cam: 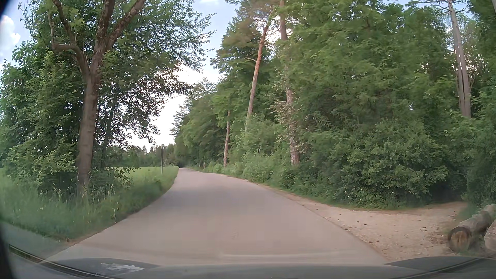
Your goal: Follow the waypoints while adhering to traffic rules and regulations
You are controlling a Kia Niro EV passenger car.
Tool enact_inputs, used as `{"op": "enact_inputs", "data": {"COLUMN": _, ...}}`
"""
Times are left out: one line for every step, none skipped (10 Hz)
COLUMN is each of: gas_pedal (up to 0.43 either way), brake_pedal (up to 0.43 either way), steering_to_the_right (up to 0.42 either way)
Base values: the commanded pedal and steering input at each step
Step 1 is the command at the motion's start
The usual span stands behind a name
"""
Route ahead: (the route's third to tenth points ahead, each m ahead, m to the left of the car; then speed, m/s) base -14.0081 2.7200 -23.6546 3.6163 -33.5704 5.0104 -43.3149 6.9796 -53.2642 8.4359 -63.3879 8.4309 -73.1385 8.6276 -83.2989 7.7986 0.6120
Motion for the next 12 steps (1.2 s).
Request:
{"op": "enact_inputs", "data": {"gas_pedal": 0.079, "brake_pedal": 0.024, "steering_to_the_right": -0.07}}
{"op": "enact_inputs", "data": {"gas_pedal": 0.118, "brake_pedal": 0.024, "steering_to_the_right": -0.067}}
{"op": "enact_inputs", "data": {"gas_pedal": 0.13, "brake_pedal": 0.024, "steering_to_the_right": -0.062}}
{"op": "enact_inputs", "data": {"gas_pedal": 0.138, "brake_pedal": 0.024, "steering_to_the_right": -0.056}}
{"op": "enact_inputs", "data": {"gas_pedal": 0.138, "brake_pedal": 0.024, "steering_to_the_right": -0.051}}
{"op": "enact_inputs", "data": {"gas_pedal": 0.118, "brake_pedal": 0.024, "steering_to_the_right": -0.044}}
{"op": "enact_inputs", "data": {"gas_pedal": 0.098, "brake_pedal": 0.024, "steering_to_the_right": -0.041}}
{"op": "enact_inputs", "data": {"gas_pedal": 0.087, "brake_pedal": 0.024, "steering_to_the_right": -0.04}}
{"op": "enact_inputs", "data": {"gas_pedal": 0.067, "brake_pedal": 0.024, "steering_to_the_right": -0.034}}
{"op": "enact_inputs", "data": {"gas_pedal": 0.059, "brake_pedal": 0.024, "steering_to_the_right": -0.028}}
{"op": "enact_inputs", "data": {"gas_pedal": 0.059, "brake_pedal": 0.024, "steering_to_the_right": -0.026}}
{"op": "enact_inputs", "data": {"gas_pedal": 0.059, "brake_pedal": 0.024, "steering_to_the_right": -0.024}}
